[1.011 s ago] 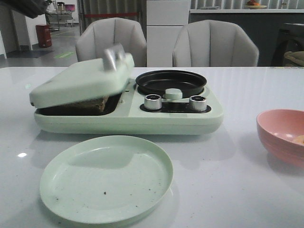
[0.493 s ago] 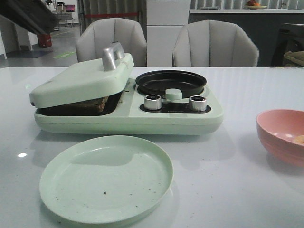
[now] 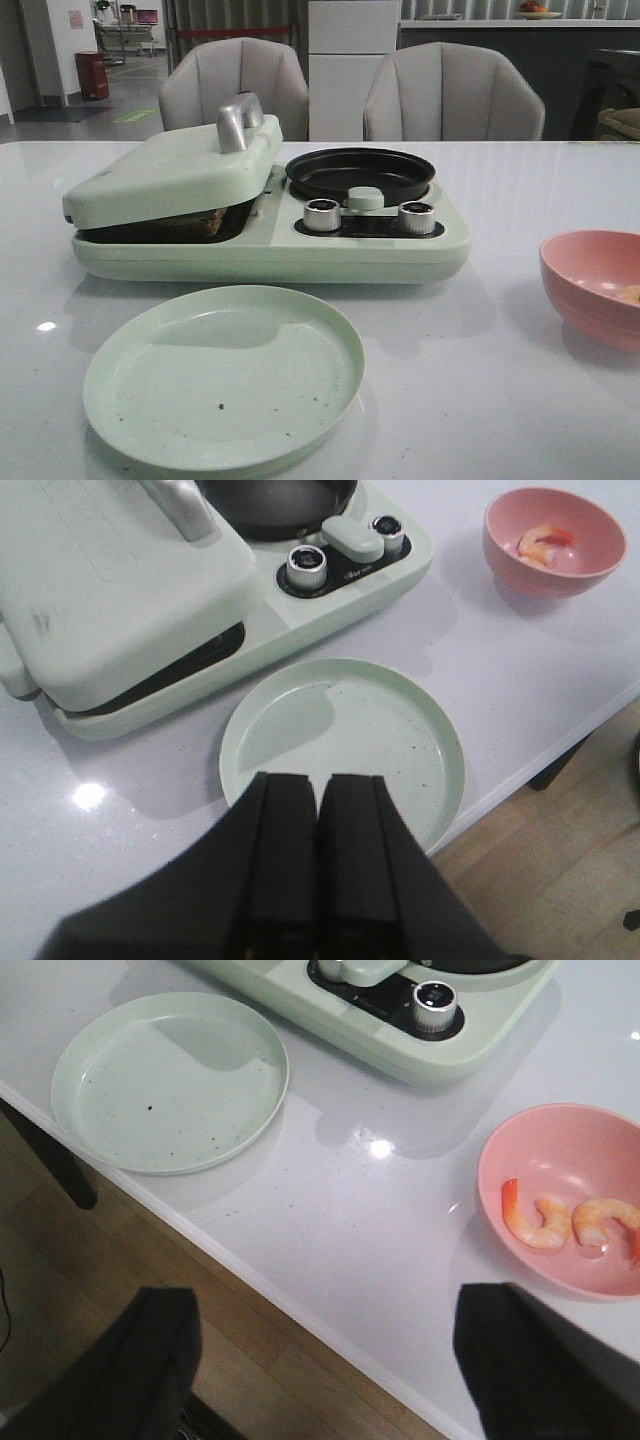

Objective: Make breakfast with bread and shrimp
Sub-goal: 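Push the sandwich maker lid closed with the left gripper, then reach the right gripper to the pink bowl and grasp its rim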

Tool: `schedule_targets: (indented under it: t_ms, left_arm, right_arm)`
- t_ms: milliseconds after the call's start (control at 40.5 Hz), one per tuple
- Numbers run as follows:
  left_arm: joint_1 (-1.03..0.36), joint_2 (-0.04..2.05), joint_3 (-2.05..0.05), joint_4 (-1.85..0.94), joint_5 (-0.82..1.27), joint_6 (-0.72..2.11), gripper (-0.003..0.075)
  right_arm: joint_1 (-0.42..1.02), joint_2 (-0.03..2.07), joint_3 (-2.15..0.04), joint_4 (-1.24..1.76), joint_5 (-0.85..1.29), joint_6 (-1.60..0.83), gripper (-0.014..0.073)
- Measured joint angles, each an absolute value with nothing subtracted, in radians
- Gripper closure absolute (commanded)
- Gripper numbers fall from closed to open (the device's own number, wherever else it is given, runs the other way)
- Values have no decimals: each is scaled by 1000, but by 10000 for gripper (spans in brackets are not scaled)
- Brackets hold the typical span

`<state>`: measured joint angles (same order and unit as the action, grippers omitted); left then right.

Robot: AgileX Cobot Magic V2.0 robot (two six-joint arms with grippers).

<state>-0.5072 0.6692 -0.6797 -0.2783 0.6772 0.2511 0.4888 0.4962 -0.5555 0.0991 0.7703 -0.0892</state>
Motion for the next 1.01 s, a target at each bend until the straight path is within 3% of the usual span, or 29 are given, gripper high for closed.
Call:
schedule_targets:
  t_ms: [518,888,1011]
  left_arm:
    - [-507,621,-673,-278,677,251,619]
    - [-507,621,-673,-278,677,251,619]
    - [-507,621,-673,-278,677,249,619]
  right_arm:
    - [489,511,-557,123,746,-89,-26]
    - [485,946,-763,50,888,-52,-26]
    - [403,1095,-865,39,936,-36,-26]
